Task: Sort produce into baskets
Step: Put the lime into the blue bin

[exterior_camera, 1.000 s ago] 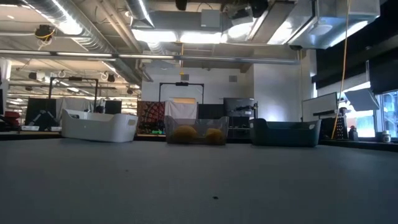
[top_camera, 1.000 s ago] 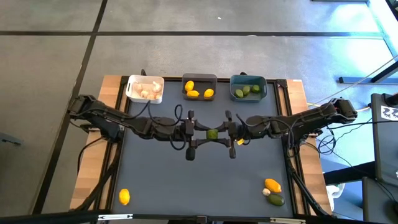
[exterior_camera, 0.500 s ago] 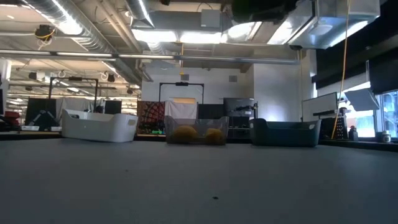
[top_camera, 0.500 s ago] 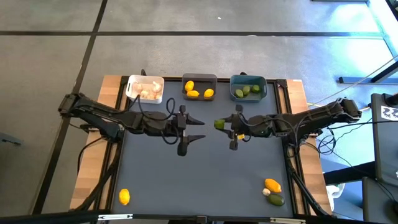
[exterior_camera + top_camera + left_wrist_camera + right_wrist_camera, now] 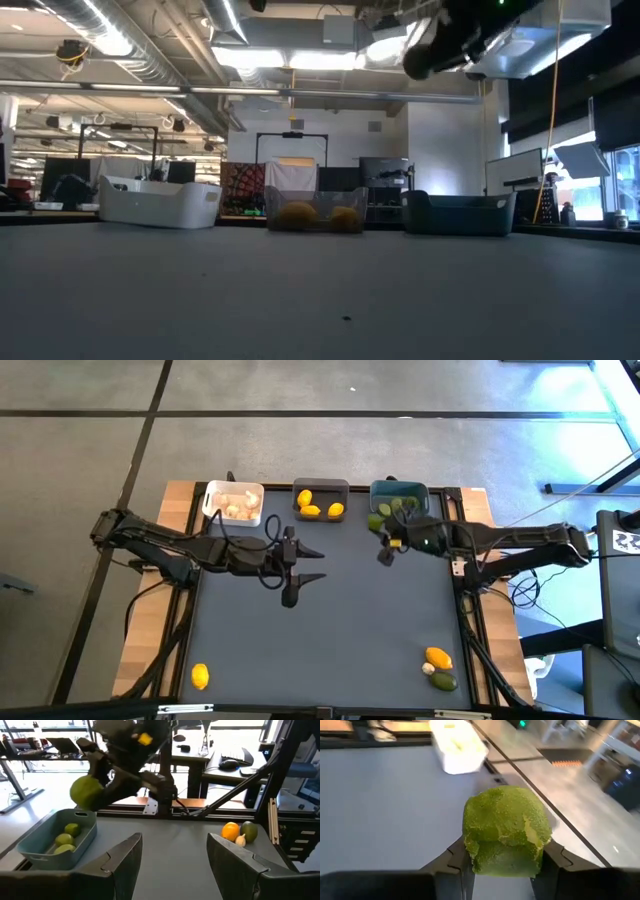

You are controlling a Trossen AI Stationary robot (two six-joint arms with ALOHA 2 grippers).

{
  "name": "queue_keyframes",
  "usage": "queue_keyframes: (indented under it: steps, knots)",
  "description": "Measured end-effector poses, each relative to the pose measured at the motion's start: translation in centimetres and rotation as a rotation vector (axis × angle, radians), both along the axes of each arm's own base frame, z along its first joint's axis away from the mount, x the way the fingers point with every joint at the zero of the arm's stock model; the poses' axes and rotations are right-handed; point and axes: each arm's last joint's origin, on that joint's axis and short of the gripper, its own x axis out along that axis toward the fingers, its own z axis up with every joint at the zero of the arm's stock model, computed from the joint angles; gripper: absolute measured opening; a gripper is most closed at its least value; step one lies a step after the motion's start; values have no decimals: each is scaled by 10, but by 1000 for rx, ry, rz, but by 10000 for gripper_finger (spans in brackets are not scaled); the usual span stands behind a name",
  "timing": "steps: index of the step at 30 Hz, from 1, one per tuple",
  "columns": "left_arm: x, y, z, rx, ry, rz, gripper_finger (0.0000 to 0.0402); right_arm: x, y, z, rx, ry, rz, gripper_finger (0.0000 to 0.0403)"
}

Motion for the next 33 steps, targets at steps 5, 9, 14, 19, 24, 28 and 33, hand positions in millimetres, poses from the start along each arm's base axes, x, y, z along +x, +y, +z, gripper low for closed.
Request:
queue_keyframes:
  steps: [5,9,14,19,24,28,33]
  knots:
    - [0,2,0,-5,-1,8,218,-8,-29,-5,16,62,-115,135]
    - [1,4,0,-15,-3,16,218,-16,-50,-9,30,107,-212,135]
    - [1,6,0,-17,-3,25,218,-29,-73,-14,49,168,-327,135]
    - [1,9,0,-21,-3,33,218,-43,-91,-19,77,235,-428,135]
    - [1,9,-1,-15,8,32,217,-55,-111,-21,152,228,-464,135]
    - [1,9,-3,6,29,29,217,-59,-130,-30,217,238,-498,135]
    - [1,9,-3,8,31,28,217,-61,-156,-50,322,280,-524,135]
